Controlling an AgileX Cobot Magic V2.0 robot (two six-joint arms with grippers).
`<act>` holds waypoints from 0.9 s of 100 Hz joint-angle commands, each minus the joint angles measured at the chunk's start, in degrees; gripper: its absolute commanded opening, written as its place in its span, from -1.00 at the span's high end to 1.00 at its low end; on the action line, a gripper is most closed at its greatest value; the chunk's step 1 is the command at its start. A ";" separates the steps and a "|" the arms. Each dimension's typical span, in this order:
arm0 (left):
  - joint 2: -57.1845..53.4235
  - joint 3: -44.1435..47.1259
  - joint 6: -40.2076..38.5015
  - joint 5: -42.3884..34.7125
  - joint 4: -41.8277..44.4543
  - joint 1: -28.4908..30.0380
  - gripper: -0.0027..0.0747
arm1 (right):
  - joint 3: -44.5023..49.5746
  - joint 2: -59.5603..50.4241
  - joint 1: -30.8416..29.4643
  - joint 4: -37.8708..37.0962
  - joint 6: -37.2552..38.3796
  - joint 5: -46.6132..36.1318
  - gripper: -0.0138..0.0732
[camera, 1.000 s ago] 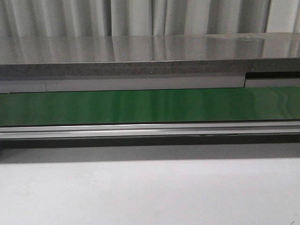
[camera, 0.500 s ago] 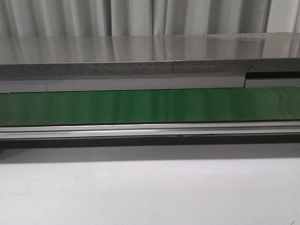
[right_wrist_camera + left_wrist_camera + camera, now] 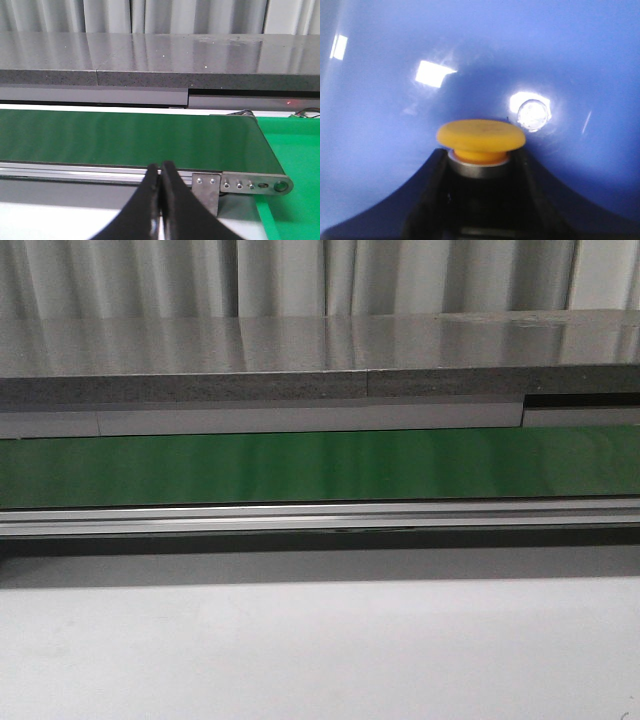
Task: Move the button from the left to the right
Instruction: 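Lift the button and carry it onto the near end of the belt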
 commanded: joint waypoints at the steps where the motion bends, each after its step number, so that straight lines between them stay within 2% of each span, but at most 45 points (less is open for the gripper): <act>1: -4.54 -1.32 -0.23 -1.31 -0.40 -0.01 0.93 | -0.83 -1.21 -0.33 -0.62 -0.13 -4.74 0.84; 3: -4.93 -1.32 -0.23 -1.45 -0.28 -0.01 0.99 | -0.83 -1.21 -0.33 -0.62 -0.13 -4.74 0.84; 27: -11.99 -1.32 -0.23 -1.87 -0.24 -0.01 0.98 | -0.83 -1.21 -0.33 -0.62 -0.13 -4.74 0.84; 51: -19.65 -1.32 0.65 1.48 -0.97 -0.77 0.98 | -0.83 -1.21 -0.33 -0.62 -0.13 -4.74 0.84; 90: -20.31 -1.32 4.74 7.38 -1.57 -8.48 0.98 | -0.83 -1.21 -0.33 -0.62 -0.13 -4.74 0.84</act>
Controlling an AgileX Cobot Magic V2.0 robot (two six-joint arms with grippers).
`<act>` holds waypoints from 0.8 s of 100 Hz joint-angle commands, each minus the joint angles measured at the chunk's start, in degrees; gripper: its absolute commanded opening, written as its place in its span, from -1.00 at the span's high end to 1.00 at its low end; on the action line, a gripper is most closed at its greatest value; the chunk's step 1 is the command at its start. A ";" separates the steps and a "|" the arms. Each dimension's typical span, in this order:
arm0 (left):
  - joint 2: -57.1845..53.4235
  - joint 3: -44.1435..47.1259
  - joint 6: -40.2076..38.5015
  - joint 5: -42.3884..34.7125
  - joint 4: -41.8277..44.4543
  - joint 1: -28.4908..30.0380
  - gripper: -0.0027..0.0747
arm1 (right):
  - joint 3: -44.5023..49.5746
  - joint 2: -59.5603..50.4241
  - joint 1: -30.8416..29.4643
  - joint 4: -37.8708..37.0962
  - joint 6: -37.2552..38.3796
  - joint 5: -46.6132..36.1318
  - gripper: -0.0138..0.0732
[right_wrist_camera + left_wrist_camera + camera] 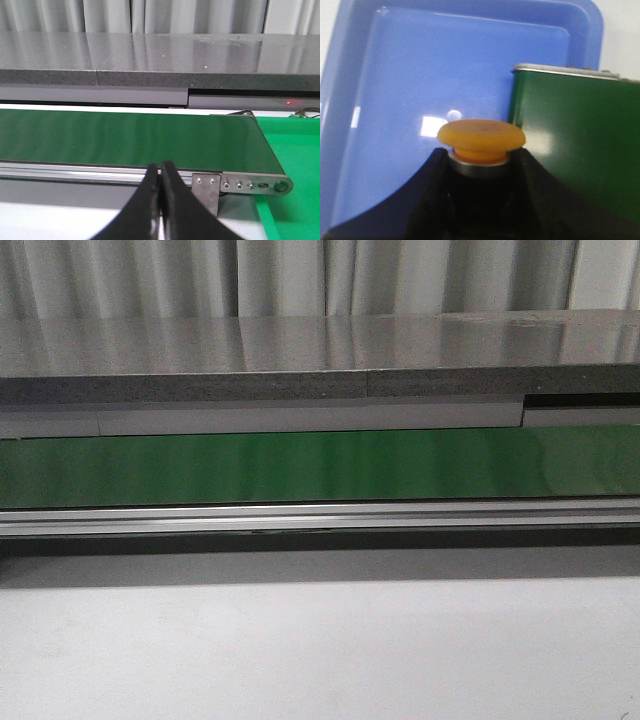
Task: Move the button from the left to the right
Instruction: 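Lift the button and carry it onto the near end of the belt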
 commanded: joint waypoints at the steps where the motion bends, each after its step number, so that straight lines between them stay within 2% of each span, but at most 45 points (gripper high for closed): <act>1: -1.70 -1.32 0.64 -0.78 -0.65 -1.85 0.98 | -0.83 -1.21 -0.33 -0.62 -0.13 -4.74 0.84; 30: -0.69 -1.09 1.33 -0.76 -0.65 -4.83 0.97 | -0.83 -1.21 -0.33 -0.62 -0.13 -4.74 0.84; 37: -0.69 -1.09 1.84 -0.88 -1.81 -4.83 0.90 | -0.83 -1.21 -0.33 -0.62 -0.13 -4.74 0.84; 51: -0.69 -1.09 2.45 -1.33 -2.83 -4.83 0.55 | -0.83 -1.21 -0.33 -0.62 -0.13 -4.74 0.84; 70: -0.60 -1.09 2.44 -1.57 -2.83 -4.83 -0.14 | -0.83 -1.21 -0.33 -0.62 -0.13 -4.74 0.84; 80: -0.60 -1.09 2.44 -1.57 -3.07 -4.83 -0.30 | -0.83 -1.21 -0.33 -0.62 -0.13 -4.74 0.84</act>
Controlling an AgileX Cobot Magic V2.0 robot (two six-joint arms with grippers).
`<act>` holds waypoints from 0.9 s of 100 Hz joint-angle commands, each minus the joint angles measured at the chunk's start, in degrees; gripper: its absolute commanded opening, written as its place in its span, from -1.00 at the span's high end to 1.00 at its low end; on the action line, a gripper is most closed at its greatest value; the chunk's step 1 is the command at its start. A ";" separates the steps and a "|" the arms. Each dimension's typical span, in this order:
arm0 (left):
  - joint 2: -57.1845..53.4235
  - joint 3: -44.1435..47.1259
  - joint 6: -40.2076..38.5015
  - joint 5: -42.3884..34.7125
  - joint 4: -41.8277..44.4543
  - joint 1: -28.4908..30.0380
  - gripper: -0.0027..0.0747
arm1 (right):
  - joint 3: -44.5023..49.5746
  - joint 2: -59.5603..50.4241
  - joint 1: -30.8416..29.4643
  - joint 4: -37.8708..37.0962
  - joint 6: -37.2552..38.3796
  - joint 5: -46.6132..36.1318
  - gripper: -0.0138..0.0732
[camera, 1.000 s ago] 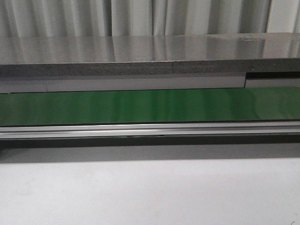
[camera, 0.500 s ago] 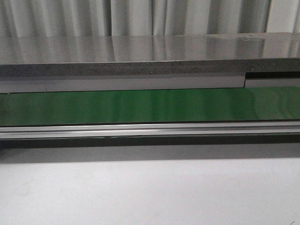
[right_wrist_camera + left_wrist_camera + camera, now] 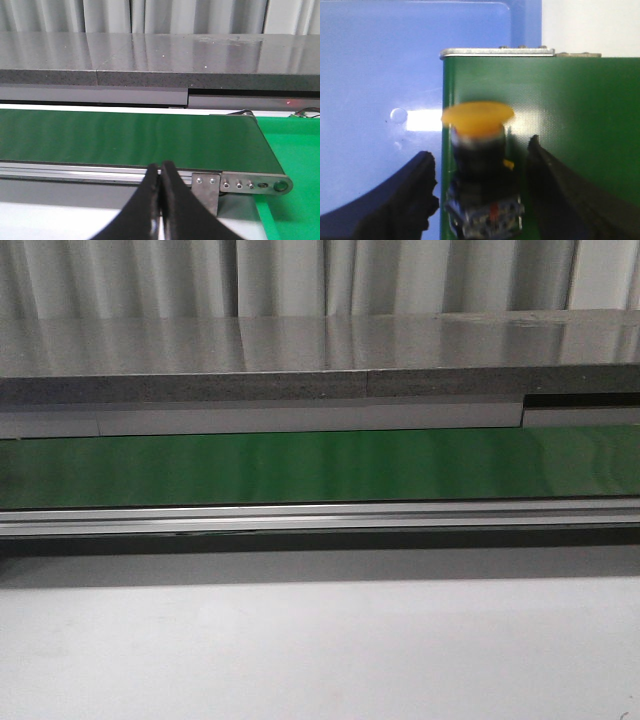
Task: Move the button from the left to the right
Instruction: 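Lift the button and carry it onto the near end of the belt, then open the left gripper to release the button and withdraw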
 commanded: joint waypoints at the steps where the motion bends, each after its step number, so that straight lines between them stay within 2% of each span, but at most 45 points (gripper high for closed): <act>1: -2.45 -1.42 0.03 -2.18 -0.92 -0.34 -0.31 | -0.83 -1.21 -0.33 -0.62 -0.13 -4.74 0.84; 22: -2.45 -1.42 0.18 -2.31 -1.42 -0.34 -0.32 | -0.83 -1.21 -0.33 -0.62 -0.13 -4.74 0.84; 33: -3.02 -1.42 2.22 -2.79 -4.42 -0.34 -0.32 | -0.83 -1.21 -0.33 -0.62 -0.13 -4.74 0.84; 61: -9.27 -1.03 2.95 -4.14 -6.74 -0.34 -0.32 | -0.83 -1.21 -0.33 -0.62 -0.13 -4.74 0.84; 79: -18.01 4.81 3.05 -10.71 -7.81 -0.71 -0.32 | -0.83 -1.21 -0.33 -0.62 -0.13 -4.74 0.84; 90: -25.45 10.94 3.15 -18.18 -7.81 -2.26 -0.32 | -0.83 -1.21 -0.33 -0.62 -0.13 -4.74 0.84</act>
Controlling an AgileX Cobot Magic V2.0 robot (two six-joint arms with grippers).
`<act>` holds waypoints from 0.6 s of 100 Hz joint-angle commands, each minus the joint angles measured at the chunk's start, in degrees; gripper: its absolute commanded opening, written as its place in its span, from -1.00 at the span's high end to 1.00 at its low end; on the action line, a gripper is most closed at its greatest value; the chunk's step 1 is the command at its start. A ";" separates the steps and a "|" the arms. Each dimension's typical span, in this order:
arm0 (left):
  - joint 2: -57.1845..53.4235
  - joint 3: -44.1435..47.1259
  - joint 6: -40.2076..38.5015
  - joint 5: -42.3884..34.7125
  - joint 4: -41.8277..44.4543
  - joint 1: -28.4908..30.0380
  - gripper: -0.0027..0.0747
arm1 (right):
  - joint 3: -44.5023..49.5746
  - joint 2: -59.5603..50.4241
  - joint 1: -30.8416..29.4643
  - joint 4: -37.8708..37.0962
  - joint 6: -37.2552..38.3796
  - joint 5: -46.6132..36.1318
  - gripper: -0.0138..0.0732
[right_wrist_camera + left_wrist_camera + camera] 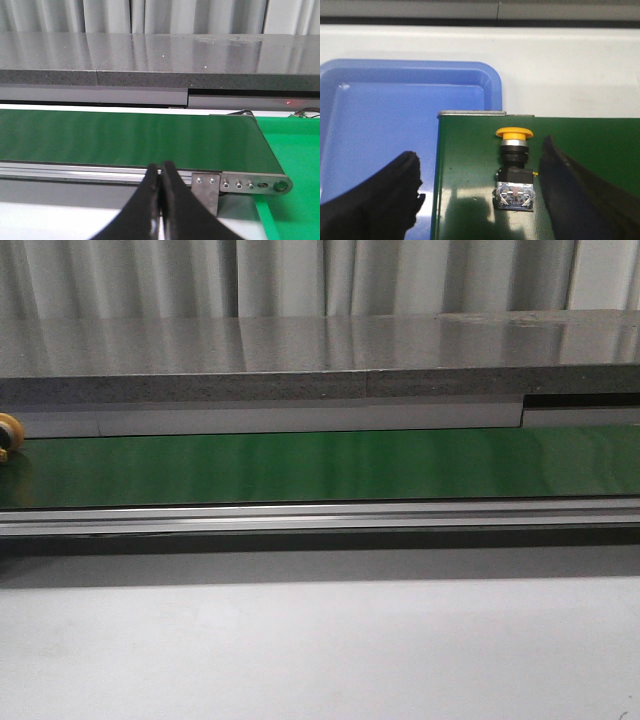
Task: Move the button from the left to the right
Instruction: 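Open the left gripper to release the button and withdraw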
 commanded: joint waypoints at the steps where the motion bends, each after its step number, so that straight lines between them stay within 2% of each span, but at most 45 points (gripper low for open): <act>1: -7.76 2.59 0.10 -9.11 -1.19 -1.62 -0.32 | -0.83 -1.21 -0.33 -0.62 -0.13 -4.74 0.84; 18: -18.63 13.37 1.44 -21.78 -1.19 -6.15 -0.32 | -0.83 -1.21 -0.33 -0.62 -0.13 -4.74 0.84; 28: -25.78 18.94 1.44 -26.38 -1.19 -8.63 -0.32 | -0.83 -1.21 -0.33 -0.62 -0.13 -4.74 0.84; 60: -46.06 33.00 1.44 -27.75 -1.19 -10.17 -0.32 | -0.83 -1.21 -0.33 -0.62 -0.13 -4.74 0.84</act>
